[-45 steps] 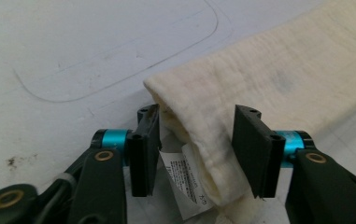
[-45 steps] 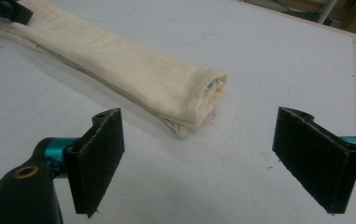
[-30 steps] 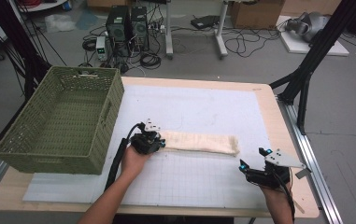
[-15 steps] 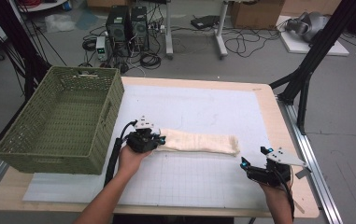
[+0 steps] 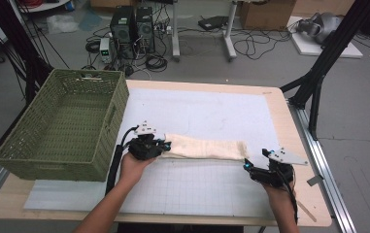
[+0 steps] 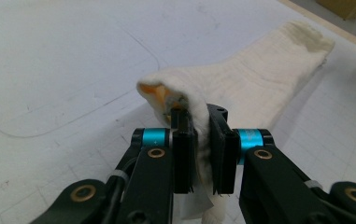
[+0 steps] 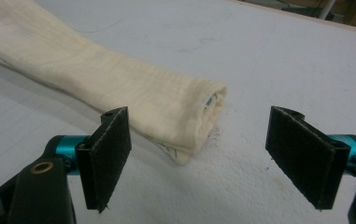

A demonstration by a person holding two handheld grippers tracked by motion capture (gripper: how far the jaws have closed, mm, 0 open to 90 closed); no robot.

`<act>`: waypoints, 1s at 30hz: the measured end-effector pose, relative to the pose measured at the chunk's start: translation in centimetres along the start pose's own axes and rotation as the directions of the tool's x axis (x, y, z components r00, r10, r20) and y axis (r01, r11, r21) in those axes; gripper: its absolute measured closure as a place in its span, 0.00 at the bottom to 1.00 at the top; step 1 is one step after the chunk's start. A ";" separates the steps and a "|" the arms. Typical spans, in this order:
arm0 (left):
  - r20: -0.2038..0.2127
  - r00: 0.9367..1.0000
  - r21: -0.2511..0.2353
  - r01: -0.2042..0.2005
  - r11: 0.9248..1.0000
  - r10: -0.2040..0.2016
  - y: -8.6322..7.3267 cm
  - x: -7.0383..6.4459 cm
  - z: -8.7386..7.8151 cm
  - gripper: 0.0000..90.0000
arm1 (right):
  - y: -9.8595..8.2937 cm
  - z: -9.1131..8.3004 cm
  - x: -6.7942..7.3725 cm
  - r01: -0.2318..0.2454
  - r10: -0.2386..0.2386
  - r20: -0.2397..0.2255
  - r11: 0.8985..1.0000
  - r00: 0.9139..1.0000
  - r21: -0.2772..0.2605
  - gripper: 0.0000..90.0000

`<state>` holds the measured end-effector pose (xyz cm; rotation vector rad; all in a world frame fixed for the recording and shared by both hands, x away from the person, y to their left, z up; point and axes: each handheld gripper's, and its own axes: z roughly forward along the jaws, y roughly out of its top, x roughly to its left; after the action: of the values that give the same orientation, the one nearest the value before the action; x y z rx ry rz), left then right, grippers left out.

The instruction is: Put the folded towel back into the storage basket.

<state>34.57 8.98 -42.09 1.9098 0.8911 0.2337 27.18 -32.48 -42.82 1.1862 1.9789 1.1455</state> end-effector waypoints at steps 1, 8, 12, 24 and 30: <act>0.002 1.000 0.001 0.000 1.000 0.000 0.0 0.0 -0.1 0.89 | 0.1 0.2 0.0 -0.003 0.003 -0.001 1.000 1.000 0.000 0.23; 0.013 1.000 -0.004 0.010 1.000 -0.010 -0.3 0.1 -0.2 0.88 | 1.0 1.9 0.3 -0.004 0.004 0.003 1.000 1.000 0.013 0.23; 0.005 1.000 -0.009 0.008 1.000 -0.007 -0.6 0.0 -0.3 0.88 | 0.9 4.2 0.1 -0.014 0.012 0.021 0.996 1.000 0.091 0.20; -0.010 1.000 -0.001 0.005 1.000 -0.005 -0.8 -0.1 -0.4 0.87 | 0.6 5.5 -0.1 -0.063 0.063 -0.002 0.986 0.998 0.152 0.34; -0.012 1.000 0.003 -0.003 1.000 0.003 -0.8 -0.1 -0.5 0.86 | 0.6 5.6 0.1 -0.032 0.042 -0.060 0.985 0.997 0.168 0.54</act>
<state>33.87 9.48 -42.52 1.9142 0.8967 0.2463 31.80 -30.11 -45.01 1.2898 2.1439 1.0643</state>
